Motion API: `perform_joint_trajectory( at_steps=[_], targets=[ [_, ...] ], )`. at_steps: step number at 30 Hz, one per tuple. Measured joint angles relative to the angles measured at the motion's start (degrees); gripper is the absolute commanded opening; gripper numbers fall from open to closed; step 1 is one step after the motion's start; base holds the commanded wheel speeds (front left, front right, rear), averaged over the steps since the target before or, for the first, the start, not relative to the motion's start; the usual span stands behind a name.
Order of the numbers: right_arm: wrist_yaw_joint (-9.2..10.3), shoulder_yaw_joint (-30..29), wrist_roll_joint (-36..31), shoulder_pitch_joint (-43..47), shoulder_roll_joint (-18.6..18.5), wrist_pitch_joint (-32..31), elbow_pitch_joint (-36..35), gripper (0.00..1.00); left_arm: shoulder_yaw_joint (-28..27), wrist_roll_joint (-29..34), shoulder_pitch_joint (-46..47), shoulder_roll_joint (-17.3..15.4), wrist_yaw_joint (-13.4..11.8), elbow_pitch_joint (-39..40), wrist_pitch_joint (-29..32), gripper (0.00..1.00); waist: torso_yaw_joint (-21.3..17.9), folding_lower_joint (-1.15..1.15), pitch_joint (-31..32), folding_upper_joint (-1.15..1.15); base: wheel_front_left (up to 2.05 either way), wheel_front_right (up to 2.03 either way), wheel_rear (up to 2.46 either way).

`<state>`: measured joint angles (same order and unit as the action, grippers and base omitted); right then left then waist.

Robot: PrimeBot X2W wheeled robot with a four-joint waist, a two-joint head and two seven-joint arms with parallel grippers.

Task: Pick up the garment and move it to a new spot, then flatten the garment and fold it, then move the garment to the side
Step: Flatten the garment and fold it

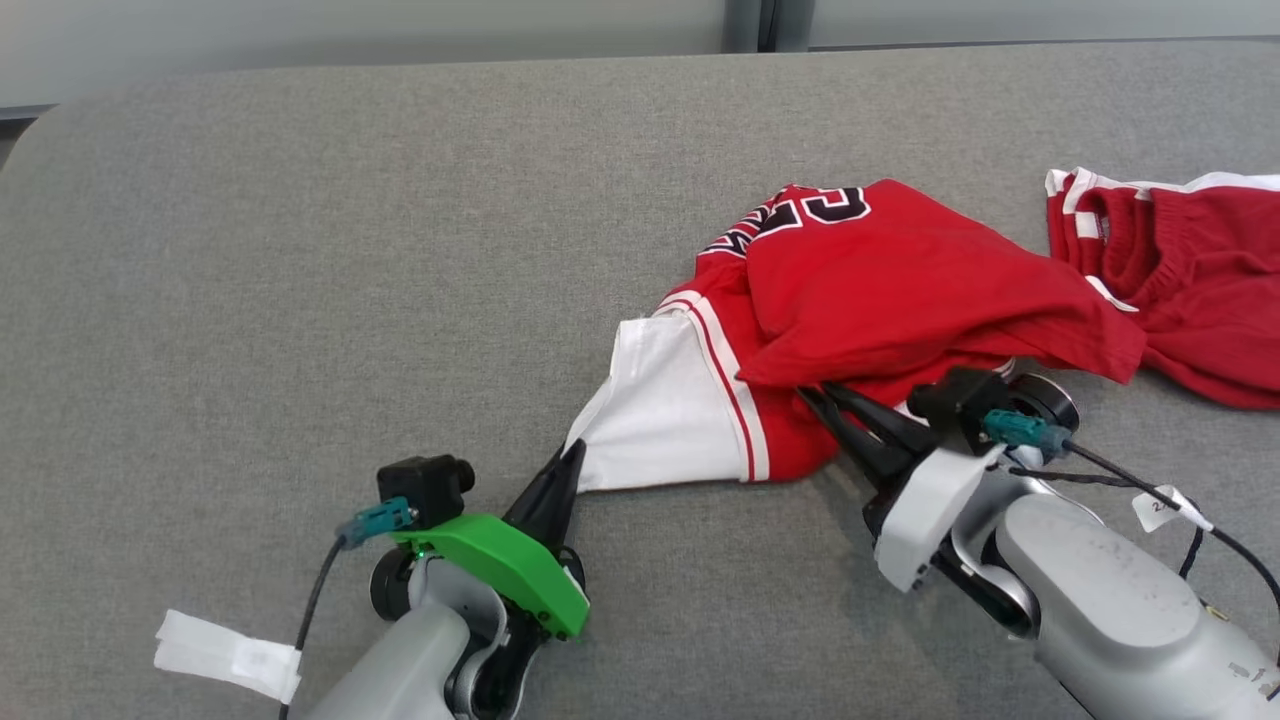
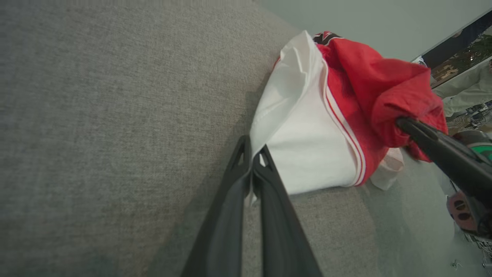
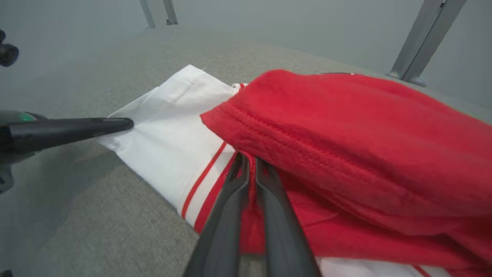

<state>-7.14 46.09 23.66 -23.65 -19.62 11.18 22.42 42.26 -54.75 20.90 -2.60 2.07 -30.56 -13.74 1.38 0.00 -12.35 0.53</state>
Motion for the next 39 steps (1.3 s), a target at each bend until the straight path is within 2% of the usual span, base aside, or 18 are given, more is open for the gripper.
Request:
perform_joint_trajectory(
  at_steps=[3, 9, 11, 18, 24, 28, 32, 39],
  targets=[
    [0.00, -3.9, 4.8, 0.0, 1.5, 1.6, -2.0, 0.00, -2.3, -2.8, 0.0, 0.0, 0.0, 1.4, 0.0, 0.00, -0.5, 0.00, 0.6, 0.00, 0.00, 0.00, 0.00],
    [0.00, -14.1, 19.2, 0.1, 4.0, 3.2, -9.2, 0.00, -8.7, -7.1, 0.6, 0.1, 0.3, 5.5, -0.5, 0.00, -1.5, 0.00, 2.3, 0.00, 0.00, 0.00, 0.00],
    [0.00, -16.5, 22.1, 0.1, 3.6, 3.3, -11.7, 0.00, -11.4, -8.0, 1.3, 0.1, 0.7, 7.0, -0.5, 0.00, -1.9, 0.00, 3.0, 0.00, 0.00, 0.00, 0.00],
    [0.00, -24.8, 29.1, 0.1, 0.6, 3.4, -19.1, 0.00, -25.9, -7.9, 2.7, -0.4, 1.4, 16.4, -0.5, 0.00, -2.9, 0.00, 5.7, 0.00, 0.00, 0.00, 0.00],
    [0.00, -33.4, 36.0, 0.8, 0.2, 3.4, -24.5, 0.00, -33.5, -7.6, 2.8, -2.2, 2.5, 25.2, -0.7, 0.00, -3.6, 0.00, 8.4, 0.00, 0.00, 0.00, 0.00],
    [0.01, -36.4, 43.0, 3.5, 0.2, 3.4, -27.8, 0.00, -34.2, -8.6, 2.8, -2.7, 2.5, 31.0, -0.7, 0.00, -4.0, 0.00, 10.5, 0.00, 0.00, 0.00, 0.00],
    [0.01, -36.1, 46.9, 4.2, 0.1, 3.4, -31.8, 0.00, -33.1, -8.4, 2.7, -4.7, 2.5, 35.7, -0.7, 0.00, -4.0, 0.00, 11.4, 0.00, 0.00, 0.00, 0.00],
    [0.01, -38.1, 52.6, 4.0, -0.7, 1.6, -38.8, 0.00, -32.7, -8.0, 4.2, -6.0, 2.4, 44.4, 0.0, 0.00, -3.2, 0.00, 11.3, 0.00, 0.00, 0.00, 0.00]
  ],
)
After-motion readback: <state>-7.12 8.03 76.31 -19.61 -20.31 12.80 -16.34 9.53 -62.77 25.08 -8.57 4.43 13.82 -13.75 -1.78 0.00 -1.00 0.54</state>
